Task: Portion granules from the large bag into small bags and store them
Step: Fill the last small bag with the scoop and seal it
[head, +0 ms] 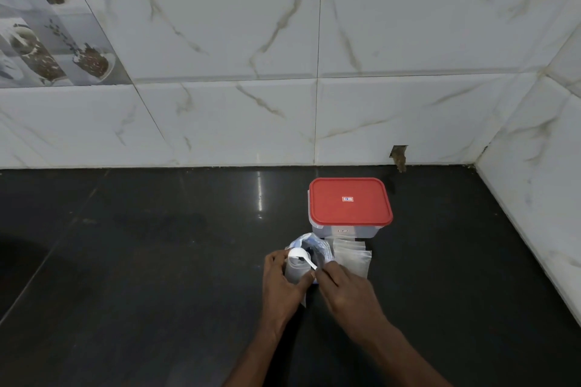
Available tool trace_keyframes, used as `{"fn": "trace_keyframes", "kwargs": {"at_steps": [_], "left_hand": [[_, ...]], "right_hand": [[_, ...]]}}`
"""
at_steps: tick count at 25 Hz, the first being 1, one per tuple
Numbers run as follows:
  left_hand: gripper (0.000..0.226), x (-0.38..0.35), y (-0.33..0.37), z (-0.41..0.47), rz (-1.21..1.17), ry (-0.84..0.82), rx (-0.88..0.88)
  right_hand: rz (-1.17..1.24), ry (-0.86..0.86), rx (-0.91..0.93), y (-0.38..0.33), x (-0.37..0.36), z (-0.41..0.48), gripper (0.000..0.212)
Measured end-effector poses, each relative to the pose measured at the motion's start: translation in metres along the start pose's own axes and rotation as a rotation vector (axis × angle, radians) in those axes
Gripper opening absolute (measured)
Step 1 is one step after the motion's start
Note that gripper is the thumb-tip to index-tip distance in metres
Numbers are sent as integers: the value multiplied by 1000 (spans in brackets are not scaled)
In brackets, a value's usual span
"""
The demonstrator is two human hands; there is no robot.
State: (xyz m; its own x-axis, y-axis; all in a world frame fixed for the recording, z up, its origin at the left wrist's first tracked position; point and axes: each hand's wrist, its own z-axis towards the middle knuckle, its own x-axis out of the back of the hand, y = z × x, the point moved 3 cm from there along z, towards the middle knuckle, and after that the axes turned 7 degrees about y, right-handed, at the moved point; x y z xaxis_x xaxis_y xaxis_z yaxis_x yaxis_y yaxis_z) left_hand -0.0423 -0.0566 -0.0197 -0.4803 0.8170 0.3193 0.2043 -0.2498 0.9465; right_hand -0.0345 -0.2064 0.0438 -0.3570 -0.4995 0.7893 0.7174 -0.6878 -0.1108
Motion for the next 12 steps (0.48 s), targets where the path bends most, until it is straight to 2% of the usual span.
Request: {"fn": "trace_keyframes", "kwargs": {"at_steps": [4, 8, 10, 12], "left_hand": [[58, 1, 2, 0, 3, 2, -1], [50, 2, -1, -1, 8, 13, 4], [45, 4, -3, -2, -8, 31, 2], [42, 7, -7, -5, -48, 53, 30]], "right_hand": [[8, 100, -36, 6, 4, -1, 8], [79, 97, -402, 27, -8, 4, 21], [68, 17, -486, 34, -22, 4, 14], [18, -114, -396, 32, -35, 5, 25]]}}
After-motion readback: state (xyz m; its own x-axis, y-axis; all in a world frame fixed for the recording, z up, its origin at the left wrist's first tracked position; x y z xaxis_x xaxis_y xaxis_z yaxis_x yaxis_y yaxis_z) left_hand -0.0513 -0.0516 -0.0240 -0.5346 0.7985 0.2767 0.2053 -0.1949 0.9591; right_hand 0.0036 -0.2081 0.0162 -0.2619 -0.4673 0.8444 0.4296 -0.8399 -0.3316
